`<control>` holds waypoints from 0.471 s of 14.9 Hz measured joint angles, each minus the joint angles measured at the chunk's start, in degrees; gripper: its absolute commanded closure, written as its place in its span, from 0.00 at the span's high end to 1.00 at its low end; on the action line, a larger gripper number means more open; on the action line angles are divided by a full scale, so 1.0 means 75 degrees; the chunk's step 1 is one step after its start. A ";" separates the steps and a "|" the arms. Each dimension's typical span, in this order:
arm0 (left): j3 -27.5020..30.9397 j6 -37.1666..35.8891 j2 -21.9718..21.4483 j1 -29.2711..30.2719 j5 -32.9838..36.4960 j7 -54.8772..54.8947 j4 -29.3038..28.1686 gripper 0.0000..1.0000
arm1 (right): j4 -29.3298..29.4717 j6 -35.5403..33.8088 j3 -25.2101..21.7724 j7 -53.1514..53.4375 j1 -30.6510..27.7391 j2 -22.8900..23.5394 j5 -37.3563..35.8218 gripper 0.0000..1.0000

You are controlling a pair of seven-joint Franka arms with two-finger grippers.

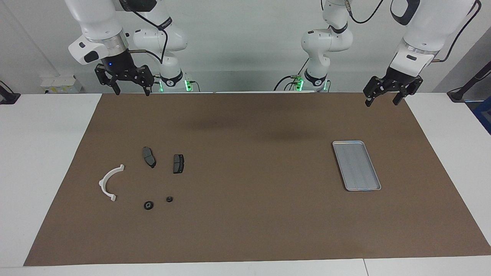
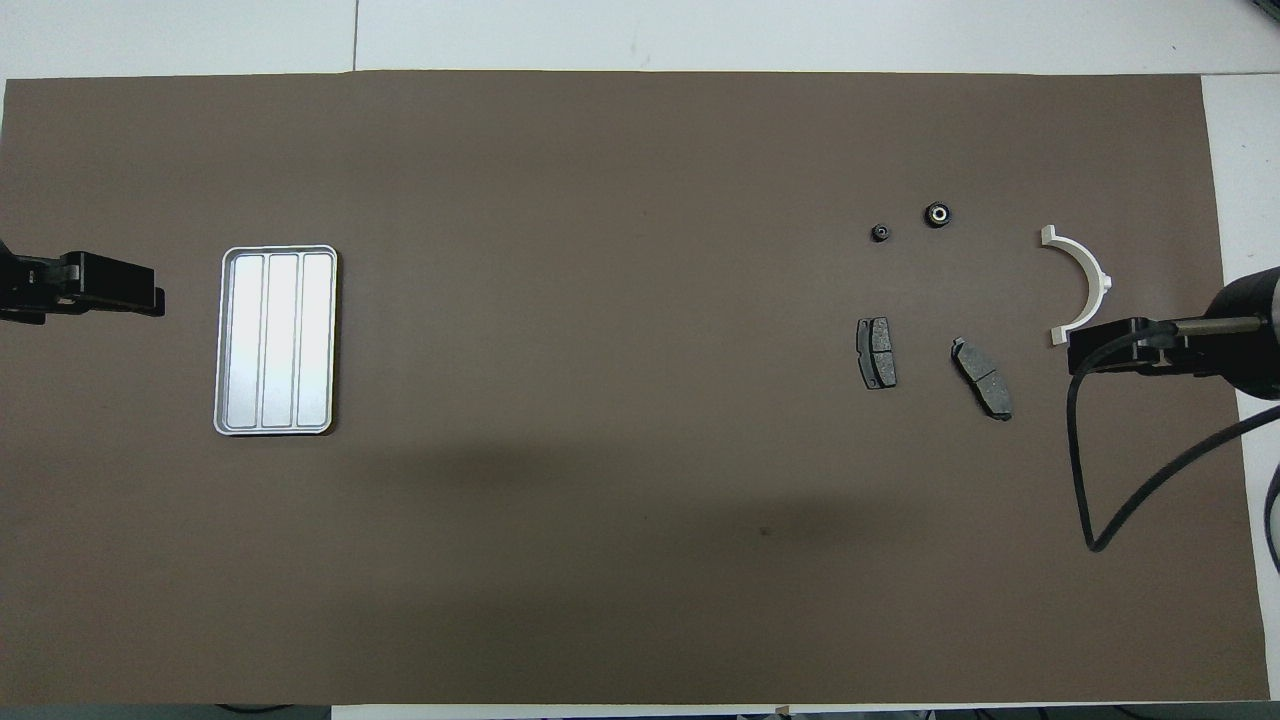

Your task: Pick bearing gear from pile to tray

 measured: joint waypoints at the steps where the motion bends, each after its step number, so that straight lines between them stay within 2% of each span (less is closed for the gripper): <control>1: -0.0004 0.0000 0.0000 -0.0007 -0.0001 0.0000 -0.0001 1.00 | 0.0000 0.0000 -0.0006 0.0000 -0.0001 0.0000 0.0000 1.00; 7: -0.0022 0.0002 0.0000 -0.0163 -0.0003 -0.0050 -0.0041 1.00 | 0.0000 0.0029 -0.0012 0.0000 -0.0002 0.0000 0.0007 1.00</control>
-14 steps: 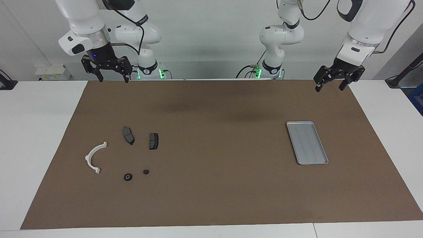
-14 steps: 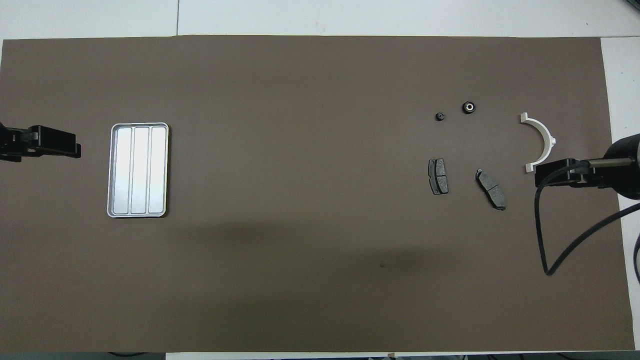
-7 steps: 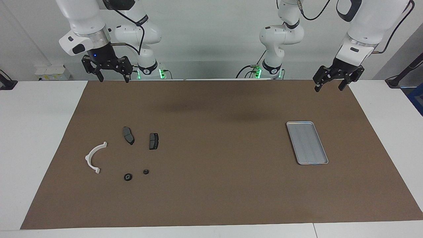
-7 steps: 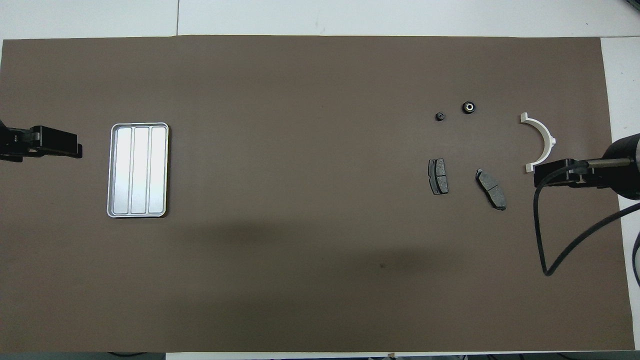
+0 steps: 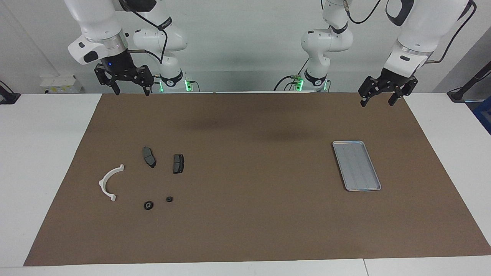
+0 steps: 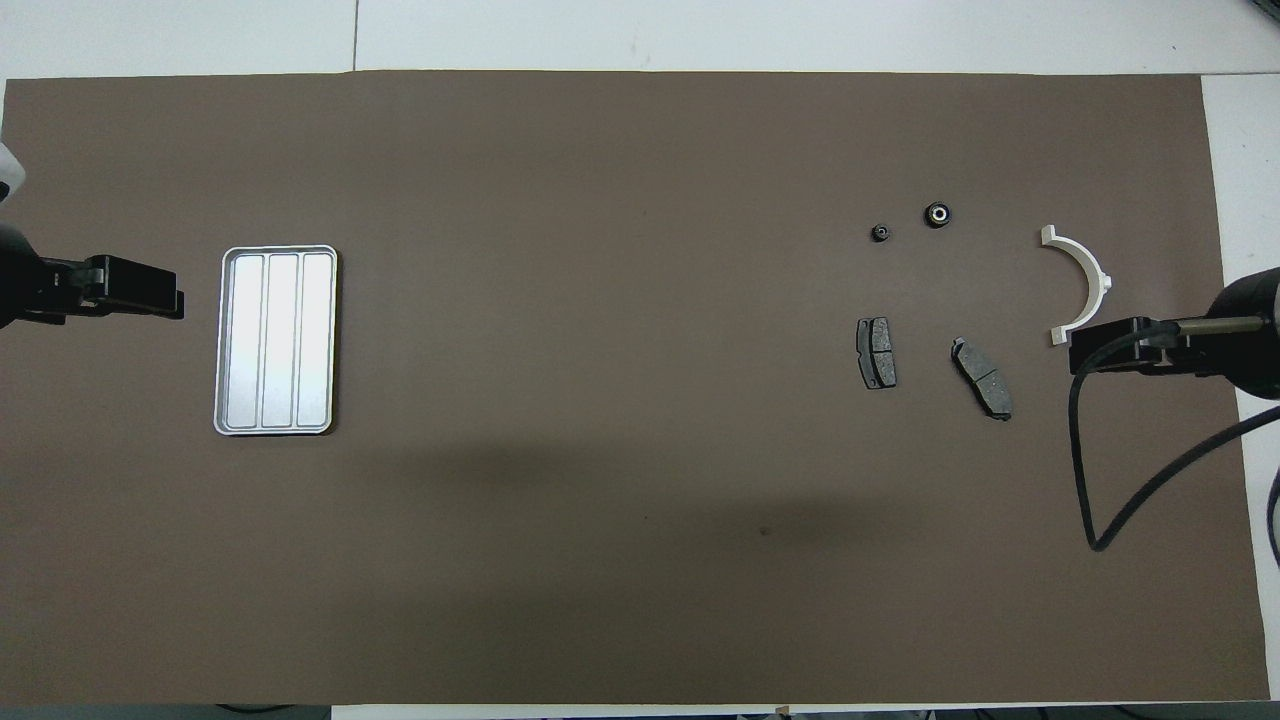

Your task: Pick bearing gear from pile to tray

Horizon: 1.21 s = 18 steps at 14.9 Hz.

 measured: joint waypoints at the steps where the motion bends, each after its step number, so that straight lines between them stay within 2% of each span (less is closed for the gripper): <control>1: 0.0003 -0.0002 0.0000 0.0000 0.0000 -0.0004 -0.0009 1.00 | -0.0005 0.0086 0.0001 0.0000 0.0000 0.0002 0.0000 1.00; 4: 0.0004 0.0000 -0.0002 -0.0002 0.0000 -0.0009 -0.0055 1.00 | -0.0090 0.0405 0.0007 0.0007 0.0002 0.0192 0.0002 1.00; 6: 0.0004 0.0003 -0.0008 -0.0003 0.0000 -0.0011 -0.0056 1.00 | -0.0207 0.1054 0.0008 0.0032 0.0004 0.0678 0.0002 1.00; 11: 0.0005 0.0049 -0.0017 -0.0003 0.0000 -0.0012 -0.0059 1.00 | -0.0257 0.3448 0.0012 0.0113 0.0185 0.2816 -0.0002 1.00; 13: 0.0005 0.0081 -0.0017 -0.0004 0.0000 -0.0012 -0.0059 1.00 | -0.0116 0.4105 0.0009 0.0354 0.0268 0.3553 -0.0008 1.00; 18: 0.0003 0.0100 -0.0017 -0.0016 0.0000 -0.0012 -0.0064 1.00 | 0.1104 0.4217 -0.0003 0.1568 0.0478 0.5149 -0.0190 1.00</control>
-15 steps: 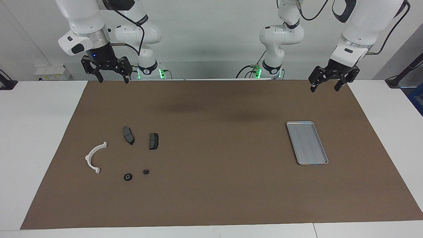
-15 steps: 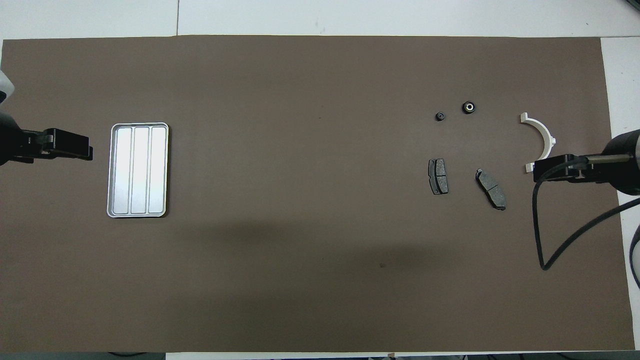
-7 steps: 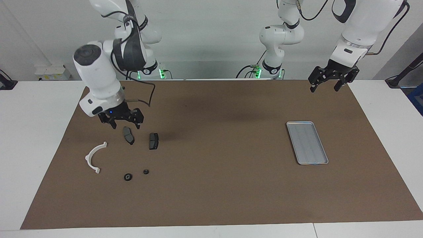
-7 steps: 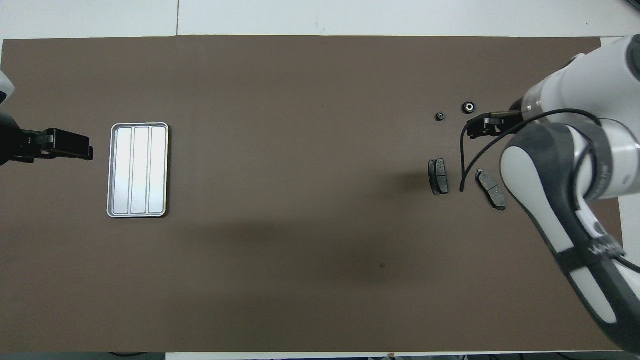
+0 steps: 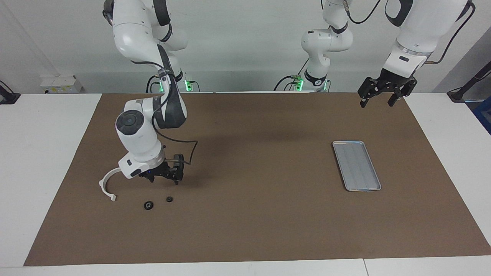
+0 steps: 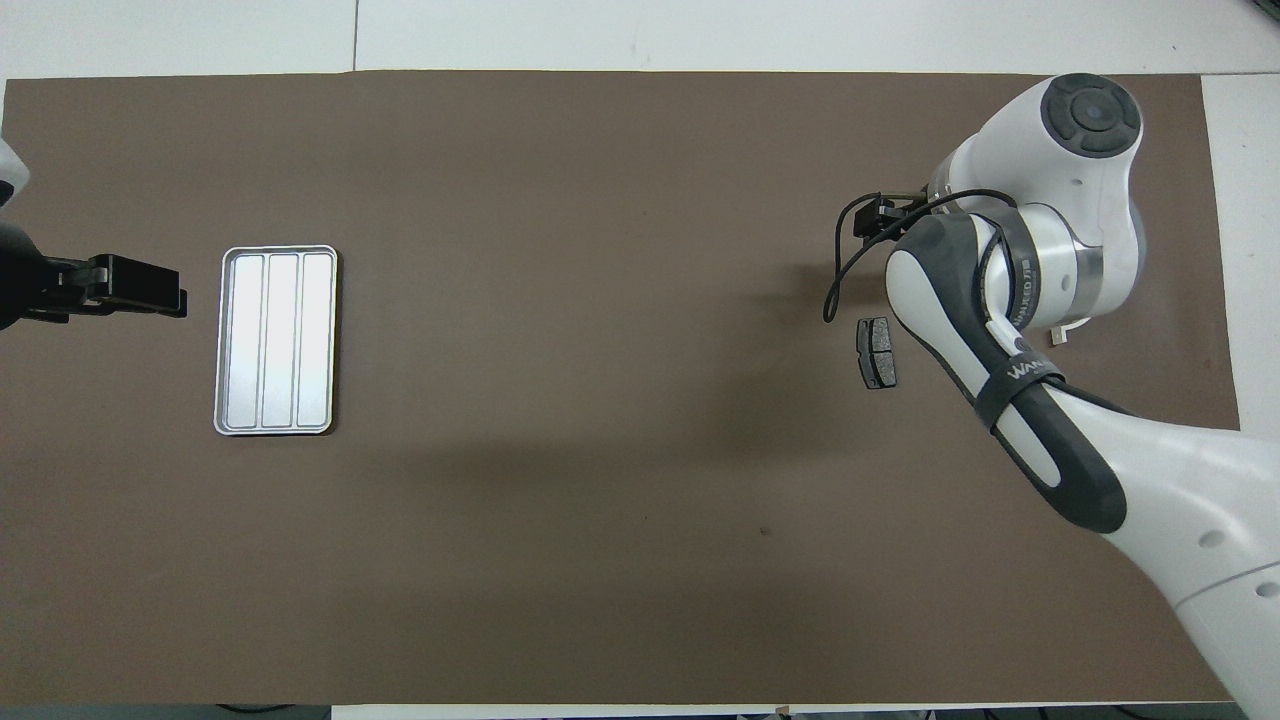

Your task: Pick bearing gear from pile to tray

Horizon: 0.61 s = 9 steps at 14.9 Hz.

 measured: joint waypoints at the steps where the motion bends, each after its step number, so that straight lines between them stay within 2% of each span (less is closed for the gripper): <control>1: 0.0000 0.0002 0.0000 0.0000 0.0000 0.0000 -0.0003 1.00 | 0.0305 -0.0023 -0.0004 0.0208 -0.0002 0.0345 -0.0169 1.00; 5: 0.0000 0.0013 -0.0001 -0.0004 0.0000 0.0000 -0.0034 1.00 | 0.1010 -0.0056 -0.0014 0.0479 0.0011 0.1236 -0.0367 1.00; 9: 0.0000 0.0065 -0.0008 -0.0004 0.0000 0.0000 -0.0056 1.00 | 0.1278 -0.0147 -0.0013 0.0667 0.0027 0.1395 -0.0418 0.97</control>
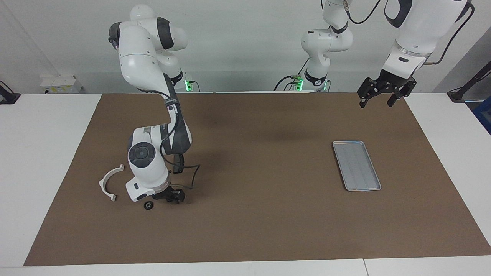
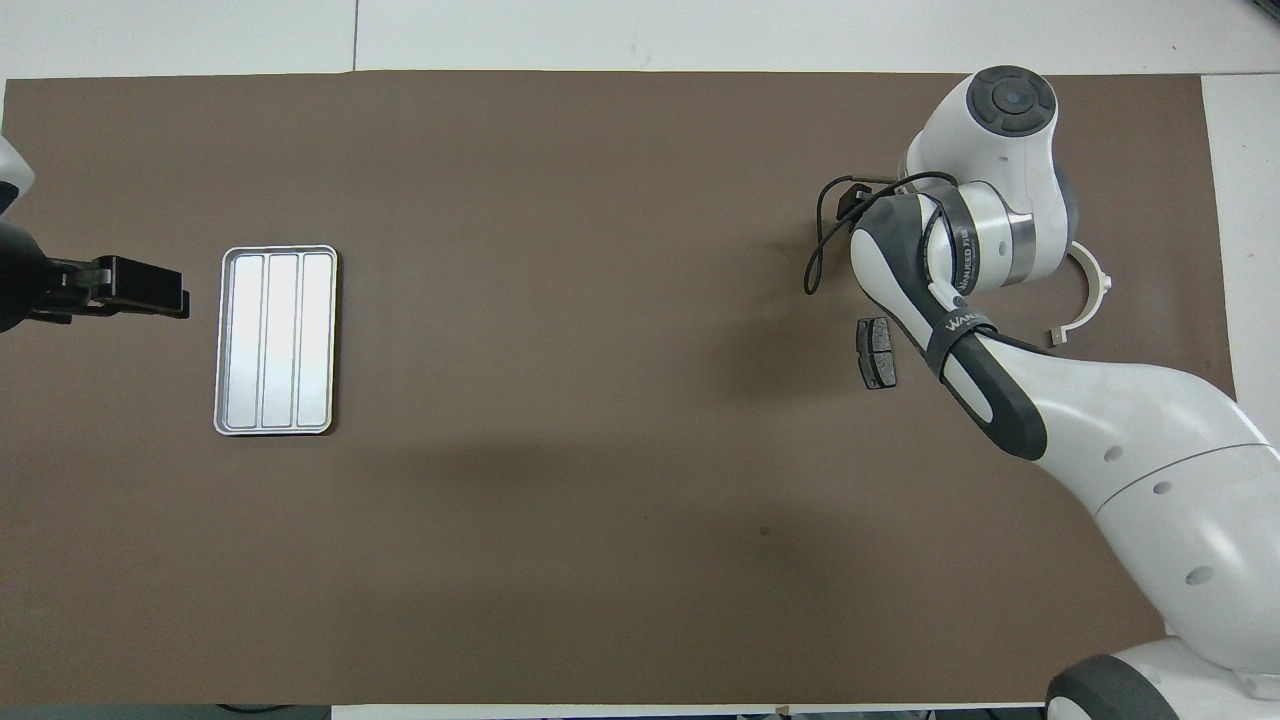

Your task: Pick bearing gear from pile to tray

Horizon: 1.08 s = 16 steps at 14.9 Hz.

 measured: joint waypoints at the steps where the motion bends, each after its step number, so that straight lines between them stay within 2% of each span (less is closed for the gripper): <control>1: 0.0000 0.0018 0.0000 0.0000 0.0000 0.0000 -0.0011 1.00 | 0.0023 -0.0048 0.0000 0.0100 0.0000 0.0000 0.0000 0.93; 7: 0.0023 0.0030 -0.0012 0.0002 0.0000 0.0000 -0.0022 1.00 | 0.0038 -0.0148 0.0003 0.0466 -0.0007 0.0006 0.0276 0.83; 9: 0.0042 0.0031 -0.0027 0.0005 0.0000 0.0000 -0.0024 1.00 | 0.0039 -0.0149 0.0009 0.0481 0.0006 0.0006 0.0314 0.73; 12: 0.0043 0.0031 -0.0034 0.0005 0.0000 -0.0001 -0.0035 1.00 | 0.0091 -0.0148 0.0023 0.0487 0.0016 0.0005 0.0338 0.50; 16: 0.0046 0.0031 -0.0036 0.0005 0.0000 -0.0001 -0.0060 1.00 | 0.0138 -0.0143 0.0014 0.0491 0.0001 0.0007 0.0345 0.26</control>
